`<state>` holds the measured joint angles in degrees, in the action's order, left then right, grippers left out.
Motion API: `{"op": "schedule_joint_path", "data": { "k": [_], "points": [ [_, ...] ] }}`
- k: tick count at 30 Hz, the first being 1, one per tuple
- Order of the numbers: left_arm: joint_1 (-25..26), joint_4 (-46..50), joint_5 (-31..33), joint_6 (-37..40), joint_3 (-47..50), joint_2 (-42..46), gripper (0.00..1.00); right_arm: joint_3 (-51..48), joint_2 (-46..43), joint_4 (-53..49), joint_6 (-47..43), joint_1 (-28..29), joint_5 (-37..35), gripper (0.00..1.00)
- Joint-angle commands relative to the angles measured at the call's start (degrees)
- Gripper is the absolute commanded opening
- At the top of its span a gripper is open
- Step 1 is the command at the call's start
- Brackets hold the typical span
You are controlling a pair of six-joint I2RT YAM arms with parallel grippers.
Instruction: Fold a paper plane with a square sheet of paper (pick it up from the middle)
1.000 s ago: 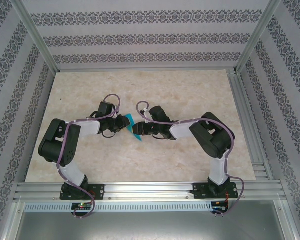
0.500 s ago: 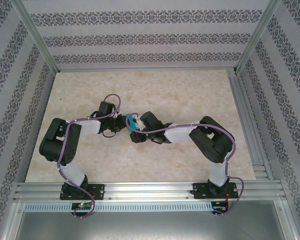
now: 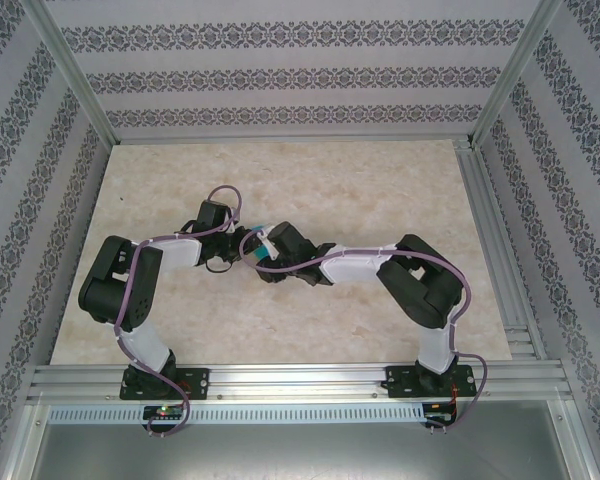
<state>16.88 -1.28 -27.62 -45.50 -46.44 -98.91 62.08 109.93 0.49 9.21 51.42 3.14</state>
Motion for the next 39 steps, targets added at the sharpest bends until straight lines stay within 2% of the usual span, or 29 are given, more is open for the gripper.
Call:
{"op": "schedule_joint_path", "data": {
  "k": [1, 7, 9, 12, 17, 22, 33, 39],
  "points": [
    [-0.4, -0.5, 0.1, -0.6, -1.5, -0.7, 0.25, 1.5, 1.9, -0.8, -2.0, 0.7, -2.4, 0.42],
    [-0.4, -0.5, 0.0, -0.6, -1.6, -0.7, 0.25, 1.6, 2.8, -0.4, -2.4, 1.1, -4.0, 0.39],
    [-0.4, -0.4, 0.0, -0.7, -1.8, -0.6, 0.25, 1.6, 2.9, 0.1, -2.5, 1.0, -4.3, 0.36],
    [-0.4, -0.3, -0.1, -0.7, -1.8, -0.6, 0.25, 1.3, 2.9, 0.9, -2.3, 1.0, -4.2, 0.26],
    [-0.4, 0.1, 0.1, -0.3, -1.8, 0.0, 0.25, -0.7, 1.9, 4.0, -0.2, -0.1, 0.7, 0.10],
    [-0.4, 0.7, 0.3, 0.4, -1.9, 1.0, 0.26, -4.6, 0.0, 10.3, 4.3, -2.5, 8.0, 0.00],
    [-0.4, -0.7, -2.0, 2.4, -0.4, 3.3, 0.31, -7.2, 1.3, 18.1, 13.8, -5.6, 20.9, 0.00],
    [-0.4, -1.2, -2.9, 3.4, 0.2, 3.4, 0.32, -7.6, 3.0, 21.0, 18.5, -6.8, 24.8, 0.00]
  ]
}}
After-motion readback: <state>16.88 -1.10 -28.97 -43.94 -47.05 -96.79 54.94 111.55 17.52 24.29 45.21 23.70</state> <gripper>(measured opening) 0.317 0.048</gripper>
